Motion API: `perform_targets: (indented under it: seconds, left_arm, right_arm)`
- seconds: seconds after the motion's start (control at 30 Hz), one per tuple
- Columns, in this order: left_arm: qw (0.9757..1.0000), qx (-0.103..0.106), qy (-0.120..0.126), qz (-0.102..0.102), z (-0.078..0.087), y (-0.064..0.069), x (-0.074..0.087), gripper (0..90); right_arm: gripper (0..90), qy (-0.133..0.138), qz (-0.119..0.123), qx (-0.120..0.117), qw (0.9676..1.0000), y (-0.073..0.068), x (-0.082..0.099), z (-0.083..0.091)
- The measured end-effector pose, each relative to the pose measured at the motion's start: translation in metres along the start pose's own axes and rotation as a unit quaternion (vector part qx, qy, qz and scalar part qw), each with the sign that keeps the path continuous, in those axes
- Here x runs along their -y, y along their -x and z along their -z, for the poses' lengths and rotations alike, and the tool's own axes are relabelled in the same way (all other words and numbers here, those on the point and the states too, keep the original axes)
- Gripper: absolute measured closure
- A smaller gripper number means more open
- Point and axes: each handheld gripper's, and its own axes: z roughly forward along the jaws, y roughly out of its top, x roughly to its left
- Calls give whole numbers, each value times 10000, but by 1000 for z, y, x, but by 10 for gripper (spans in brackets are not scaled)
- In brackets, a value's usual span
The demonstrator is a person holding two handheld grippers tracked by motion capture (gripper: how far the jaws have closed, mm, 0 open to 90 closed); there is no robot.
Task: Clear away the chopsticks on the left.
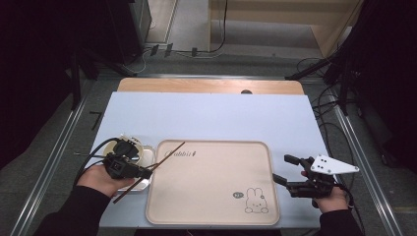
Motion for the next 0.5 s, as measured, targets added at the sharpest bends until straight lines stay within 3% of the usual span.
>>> perform_targets:
  seconds: [0.17,0.37,0.5]
  left_arm:
    - [9997,-155,102,174,-9,8,-7,863]
    - [9989,28,342,305,-21,16,-15,862]
    - [9989,74,345,311,-34,20,-17,862]
  right_arm:
    - [217,-60,26,-20,10000,-1,0,-2]
    - [217,-24,24,-3,10000,0,0,-1]
    - [217,-30,43,-17,10000,-1,0,-1]
